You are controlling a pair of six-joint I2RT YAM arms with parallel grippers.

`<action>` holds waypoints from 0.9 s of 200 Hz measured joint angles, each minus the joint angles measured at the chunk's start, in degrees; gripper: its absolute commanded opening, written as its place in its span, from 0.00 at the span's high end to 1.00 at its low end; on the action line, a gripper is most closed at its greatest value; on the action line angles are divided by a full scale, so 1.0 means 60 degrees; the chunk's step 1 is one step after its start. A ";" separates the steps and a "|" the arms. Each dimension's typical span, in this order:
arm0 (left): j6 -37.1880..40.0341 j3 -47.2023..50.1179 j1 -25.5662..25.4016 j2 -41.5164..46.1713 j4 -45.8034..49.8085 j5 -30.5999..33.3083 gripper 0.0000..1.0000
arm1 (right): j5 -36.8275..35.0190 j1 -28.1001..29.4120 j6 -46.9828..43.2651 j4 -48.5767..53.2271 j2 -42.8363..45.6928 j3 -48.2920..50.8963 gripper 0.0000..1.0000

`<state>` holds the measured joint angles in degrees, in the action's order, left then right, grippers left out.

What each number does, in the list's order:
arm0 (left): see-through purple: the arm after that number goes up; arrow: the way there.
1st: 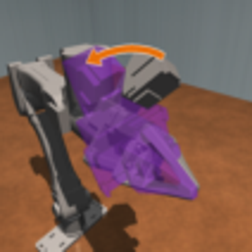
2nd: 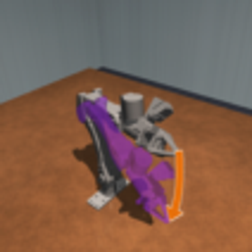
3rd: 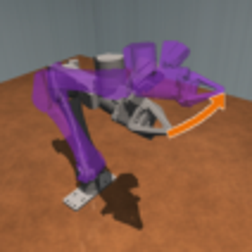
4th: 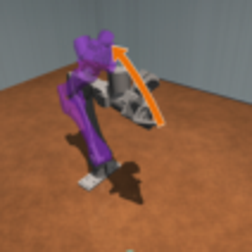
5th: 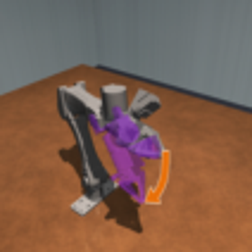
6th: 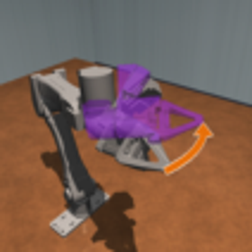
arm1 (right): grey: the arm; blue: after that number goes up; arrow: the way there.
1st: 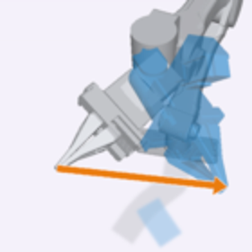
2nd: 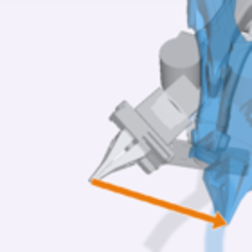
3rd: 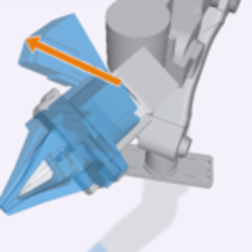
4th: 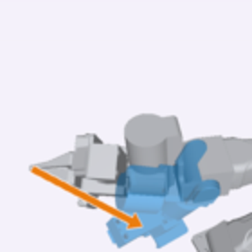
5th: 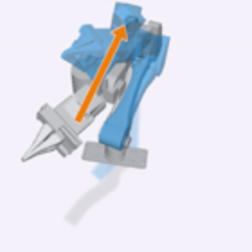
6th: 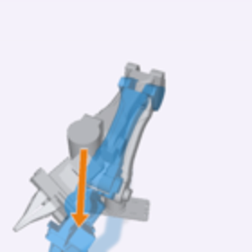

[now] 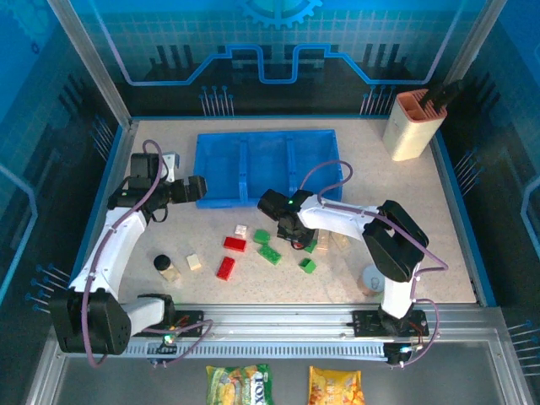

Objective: Sort the legos into containers by color
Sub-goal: Pick up the lego from the center of the table.

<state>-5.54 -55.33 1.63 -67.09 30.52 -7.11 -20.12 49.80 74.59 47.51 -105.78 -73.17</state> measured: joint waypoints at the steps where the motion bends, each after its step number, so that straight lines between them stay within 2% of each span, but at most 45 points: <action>1: -0.0004 0.0000 0.0000 -0.0004 0.0000 0.0000 0.01 | 0.0000 0.0000 0.0000 0.0004 0.0000 -0.0004 0.47; 109: 0.0029 0.0000 0.0000 -0.0004 0.0004 0.0000 0.01 | -0.0237 -0.0018 -0.0004 0.0350 0.0255 -0.0047 0.45; 180: 0.0029 0.0000 0.0000 -0.0004 0.0004 0.0004 0.01 | 0.0178 -0.0142 -0.0011 -0.0182 -0.0113 0.0197 0.51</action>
<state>-5.37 -55.33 1.63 -67.11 30.55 -7.09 -19.05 48.95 74.52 46.41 -106.45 -71.99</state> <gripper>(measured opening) 0.993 0.508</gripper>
